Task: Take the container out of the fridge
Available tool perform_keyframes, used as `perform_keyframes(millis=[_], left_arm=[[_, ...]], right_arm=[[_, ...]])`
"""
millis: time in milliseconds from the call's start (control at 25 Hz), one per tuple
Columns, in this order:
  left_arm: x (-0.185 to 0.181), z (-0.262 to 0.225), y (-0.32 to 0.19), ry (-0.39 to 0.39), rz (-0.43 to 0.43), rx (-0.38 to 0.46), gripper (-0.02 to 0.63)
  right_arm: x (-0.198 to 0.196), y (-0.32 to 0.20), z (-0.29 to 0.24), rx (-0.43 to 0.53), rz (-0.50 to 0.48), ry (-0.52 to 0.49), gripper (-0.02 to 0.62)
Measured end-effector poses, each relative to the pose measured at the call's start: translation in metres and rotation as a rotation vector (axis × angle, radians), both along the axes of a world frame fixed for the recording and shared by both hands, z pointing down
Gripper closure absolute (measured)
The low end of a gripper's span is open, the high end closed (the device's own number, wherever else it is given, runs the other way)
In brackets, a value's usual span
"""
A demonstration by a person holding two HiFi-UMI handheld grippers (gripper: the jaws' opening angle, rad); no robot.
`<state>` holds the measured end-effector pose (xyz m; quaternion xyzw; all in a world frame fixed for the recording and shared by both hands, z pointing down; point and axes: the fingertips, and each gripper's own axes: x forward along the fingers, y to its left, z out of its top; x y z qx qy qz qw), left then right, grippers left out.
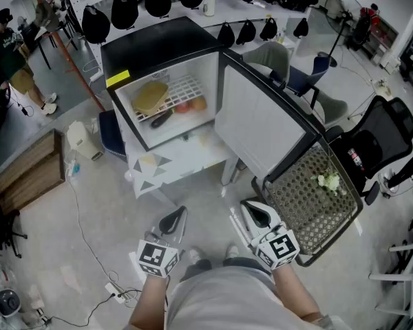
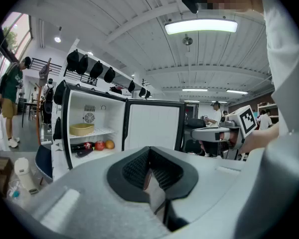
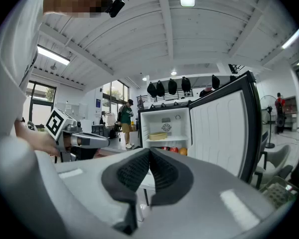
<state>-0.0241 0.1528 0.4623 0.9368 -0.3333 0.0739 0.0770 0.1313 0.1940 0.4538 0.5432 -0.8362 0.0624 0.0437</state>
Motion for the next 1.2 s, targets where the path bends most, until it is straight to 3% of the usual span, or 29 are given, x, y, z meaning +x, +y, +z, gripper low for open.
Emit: perform_keyframes(millis=[520,760,1200], left_arm=[[-0.055,-0.001,-0.013,0.033,0.032,0.006,0.598],[-0.069,0.016,-0.027,0.034,0.050,-0.021,0.598],[-0.044,0.031,-0.085,-0.007,0.036,-0.027,0.598]], right_arm=[[-0.060,-0.018,0.001,0.000,0.043,-0.009,0.592],[-0.079,-0.025,0.011,-0.014,0.053,0.056,0.592],[-0.047,-0.095,0.032,-0.030,0.047,0.024,0.592]])
